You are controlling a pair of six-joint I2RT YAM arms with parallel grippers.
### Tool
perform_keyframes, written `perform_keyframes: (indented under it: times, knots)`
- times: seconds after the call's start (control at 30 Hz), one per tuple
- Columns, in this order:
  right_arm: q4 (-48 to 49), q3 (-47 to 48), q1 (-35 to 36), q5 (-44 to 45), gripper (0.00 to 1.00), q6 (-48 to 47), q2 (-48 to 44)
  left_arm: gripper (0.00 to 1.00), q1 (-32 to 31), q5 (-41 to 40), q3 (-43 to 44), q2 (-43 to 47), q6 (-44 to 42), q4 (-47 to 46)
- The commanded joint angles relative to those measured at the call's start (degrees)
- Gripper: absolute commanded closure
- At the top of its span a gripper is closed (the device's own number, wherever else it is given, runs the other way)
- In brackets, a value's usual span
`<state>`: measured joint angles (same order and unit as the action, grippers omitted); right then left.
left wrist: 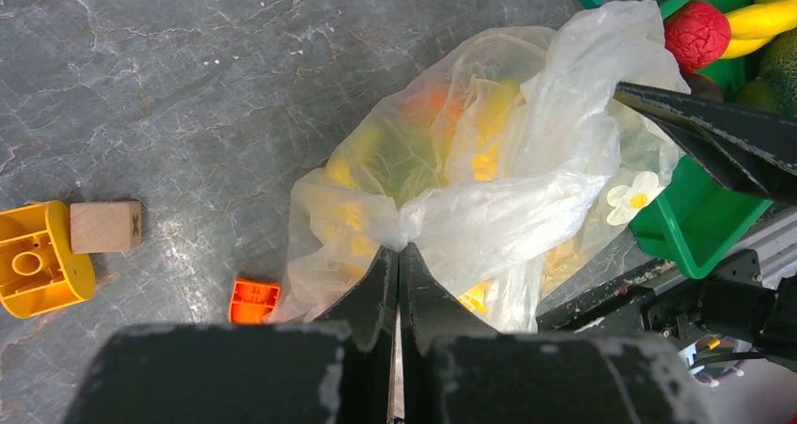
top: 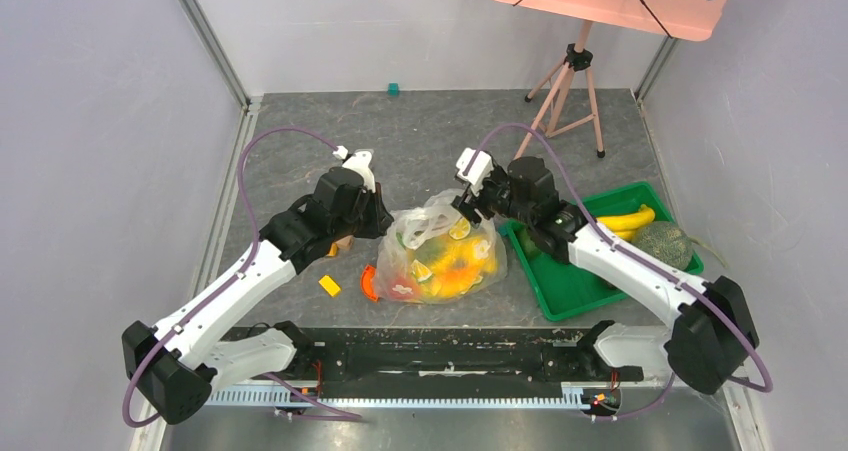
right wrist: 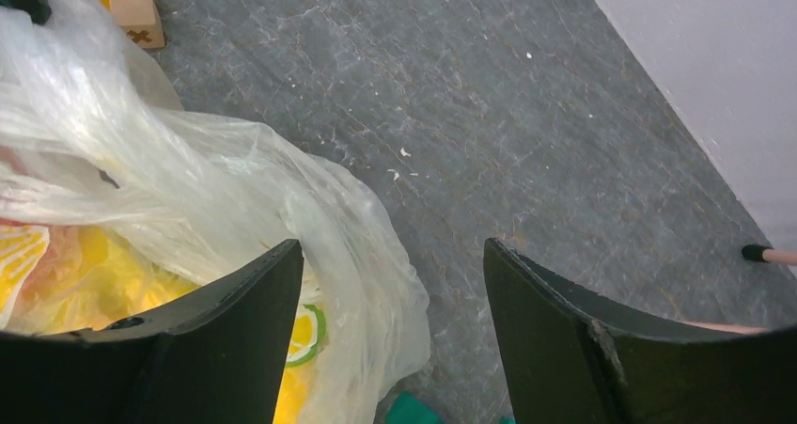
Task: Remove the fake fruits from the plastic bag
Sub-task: Untie the plastic bag at the center of the board.
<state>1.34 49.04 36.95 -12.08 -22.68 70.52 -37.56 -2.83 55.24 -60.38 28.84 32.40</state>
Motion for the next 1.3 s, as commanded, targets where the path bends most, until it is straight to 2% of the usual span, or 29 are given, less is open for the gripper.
perform_keyframes:
  times: [0.0,0.17,0.23,0.27,0.37,0.4,0.53,0.63,0.77,0.83,0.9,0.93,0.97,1.07,1.13,1.17,1.27]
  knots:
    - [-1.1,4.6,0.0,-2.5,0.29,-3.0,3.5,0.98,0.1,0.8,2.1,0.7,-2.3,-1.8]
    - [-1.2,5.3,-0.1,-3.2,0.41,-3.1,6.3,0.98,0.1,0.4,1.8,0.9,-2.4,-1.6]
    - [-1.2,5.5,-0.1,-2.8,0.50,-2.9,6.9,0.98,0.1,-0.1,1.6,1.1,-2.5,-1.4]
    - [-2.5,5.6,-0.1,-2.7,0.56,-2.7,7.0,0.98,0.1,-0.5,1.5,1.2,-2.5,-1.2]
    - [-2.0,5.3,-0.2,0.7,0.97,0.0,6.7,0.98,0.1,-2.8,1.5,1.8,-2.1,-0.6]
    - [-1.8,4.8,-0.2,2.3,1.00,1.6,6.2,0.98,0.1,-3.9,1.5,2.0,-1.6,-0.3]
    - [4.9,1.2,-1.0,12.1,1.00,10.9,2.4,0.98,0.2,-11.6,1.9,2.7,1.7,1.9]
    - [8.7,-2.9,-2.0,21.1,1.00,22.2,-2.0,0.98,0.5,-17.1,2.2,3.2,4.7,4.1]
    - [9.9,-10.5,-3.5,33.1,1.00,39.4,-9.2,0.98,1.8,-19.7,1.2,4.5,7.9,5.1]
    - [11.6,-15.5,-4.5,33.8,1.00,47.3,-13.3,0.98,2.5,-19.7,0.5,5.3,8.5,5.1]
    - [14.6,-19.2,-4.7,32.8,1.00,50.2,-16.8,0.98,2.8,-19.5,0.1,5.7,8.3,5.0]
    - [15.9,-20.6,-4.7,31.2,1.00,50.3,-18.1,0.95,2.8,-18.9,0.1,6.0,7.6,4.6]
    - [17.8,-21.4,-4.7,29.4,1.00,49.4,-19.1,0.88,2.8,-17.8,0.0,6.2,6.7,3.5]
    - [21.7,-21.9,-4.7,20.7,1.00,43.9,-19.7,0.64,2.8,-11.0,-0.5,7.4,3.5,-0.7]
    - [21.8,-21.2,-4.7,15.2,1.00,41.5,-19.4,0.42,2.7,-6.0,-0.6,8.0,2.2,-4.2]
    - [21.8,-21.0,-4.7,13.0,1.00,40.5,-19.2,0.34,2.8,-4.4,-0.5,8.1,1.9,-5.3]
    - [23.0,-21.7,-4.7,6.6,1.00,38.6,-19.3,0.20,2.8,-0.6,0.8,6.9,1.6,-7.5]
